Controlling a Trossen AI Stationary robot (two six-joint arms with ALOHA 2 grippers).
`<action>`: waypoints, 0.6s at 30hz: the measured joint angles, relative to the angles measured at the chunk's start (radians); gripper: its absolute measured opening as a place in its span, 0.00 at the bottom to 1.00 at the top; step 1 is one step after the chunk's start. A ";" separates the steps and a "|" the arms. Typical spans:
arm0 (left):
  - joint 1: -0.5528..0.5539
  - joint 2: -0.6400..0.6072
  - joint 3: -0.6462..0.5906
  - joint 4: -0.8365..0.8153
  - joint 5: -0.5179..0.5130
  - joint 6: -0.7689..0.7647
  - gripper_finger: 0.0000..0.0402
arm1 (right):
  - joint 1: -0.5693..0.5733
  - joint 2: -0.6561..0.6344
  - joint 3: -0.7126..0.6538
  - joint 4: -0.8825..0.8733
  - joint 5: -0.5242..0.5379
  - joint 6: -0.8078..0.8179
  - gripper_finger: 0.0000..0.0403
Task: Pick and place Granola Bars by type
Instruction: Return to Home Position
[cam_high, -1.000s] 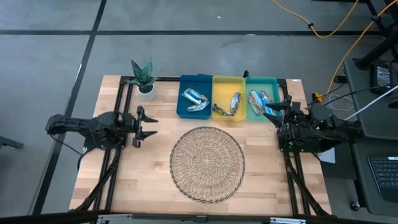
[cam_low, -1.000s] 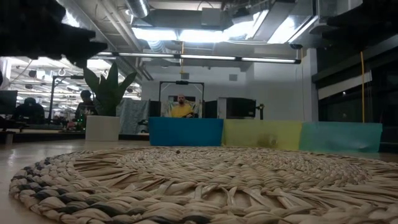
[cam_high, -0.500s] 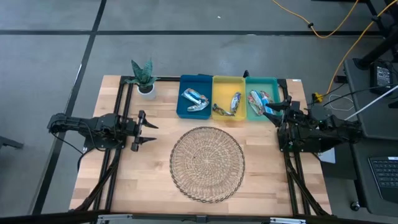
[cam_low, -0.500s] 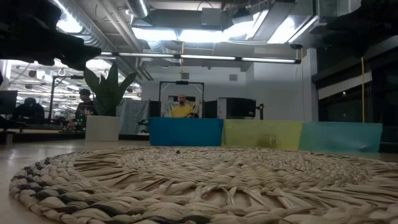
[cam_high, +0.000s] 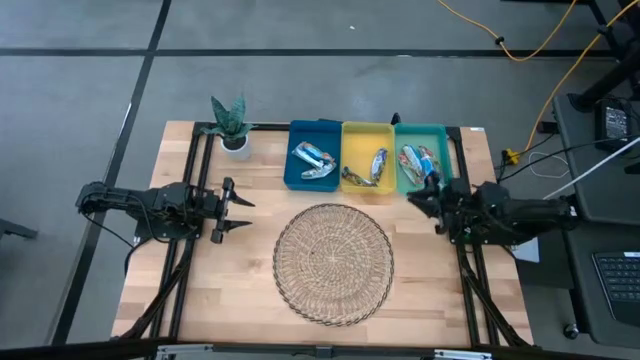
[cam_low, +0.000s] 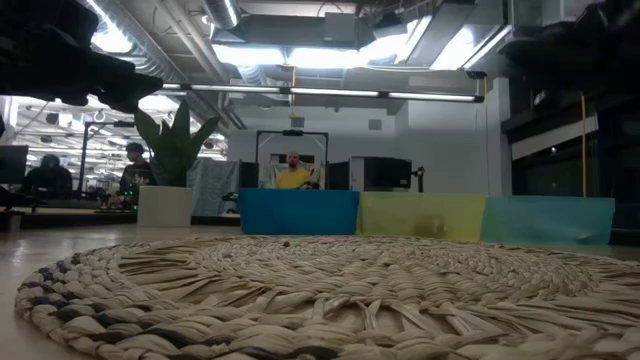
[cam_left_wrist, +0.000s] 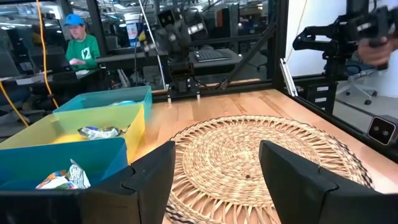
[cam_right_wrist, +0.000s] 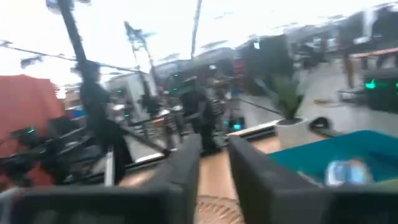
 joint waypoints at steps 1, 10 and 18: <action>0.000 0.000 0.000 0.000 0.000 -0.001 0.56 | 0.000 -0.001 -0.010 -0.028 -0.019 -0.002 0.15; 0.000 0.001 0.000 0.005 0.000 0.000 0.56 | -0.001 0.010 -0.011 -0.178 -0.213 -0.226 0.01; 0.000 0.001 0.000 0.005 0.000 -0.001 0.56 | -0.001 0.021 -0.011 -0.179 -0.206 -0.266 0.04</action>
